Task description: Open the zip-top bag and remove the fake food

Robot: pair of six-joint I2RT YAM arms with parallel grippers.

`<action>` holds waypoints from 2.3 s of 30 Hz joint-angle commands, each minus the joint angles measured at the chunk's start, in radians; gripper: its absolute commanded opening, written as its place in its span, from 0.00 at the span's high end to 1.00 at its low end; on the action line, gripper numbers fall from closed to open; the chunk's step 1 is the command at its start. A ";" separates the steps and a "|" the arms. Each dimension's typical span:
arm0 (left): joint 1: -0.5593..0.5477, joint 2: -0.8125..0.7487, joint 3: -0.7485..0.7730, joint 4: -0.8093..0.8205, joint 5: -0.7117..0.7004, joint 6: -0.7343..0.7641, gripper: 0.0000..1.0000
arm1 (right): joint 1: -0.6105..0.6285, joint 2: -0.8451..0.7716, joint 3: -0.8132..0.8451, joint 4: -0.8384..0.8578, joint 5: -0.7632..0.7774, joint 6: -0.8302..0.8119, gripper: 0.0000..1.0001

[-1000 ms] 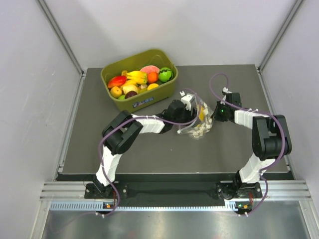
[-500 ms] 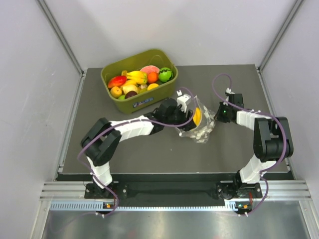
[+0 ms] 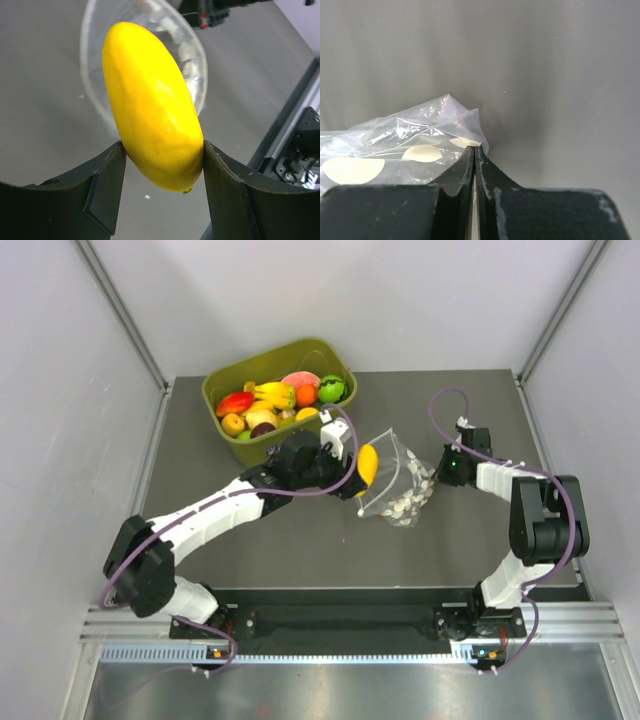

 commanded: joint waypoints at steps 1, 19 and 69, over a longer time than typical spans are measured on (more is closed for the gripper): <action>0.033 -0.117 -0.028 -0.049 -0.064 0.015 1.00 | -0.016 -0.046 -0.014 0.002 0.018 -0.015 1.00; 0.454 -0.137 0.114 -0.059 -0.255 0.034 1.00 | -0.016 -0.214 -0.068 -0.017 -0.015 -0.024 0.06; 0.516 -0.398 0.116 -0.332 -0.398 0.047 0.01 | -0.016 -0.707 -0.054 -0.184 -0.037 -0.133 0.01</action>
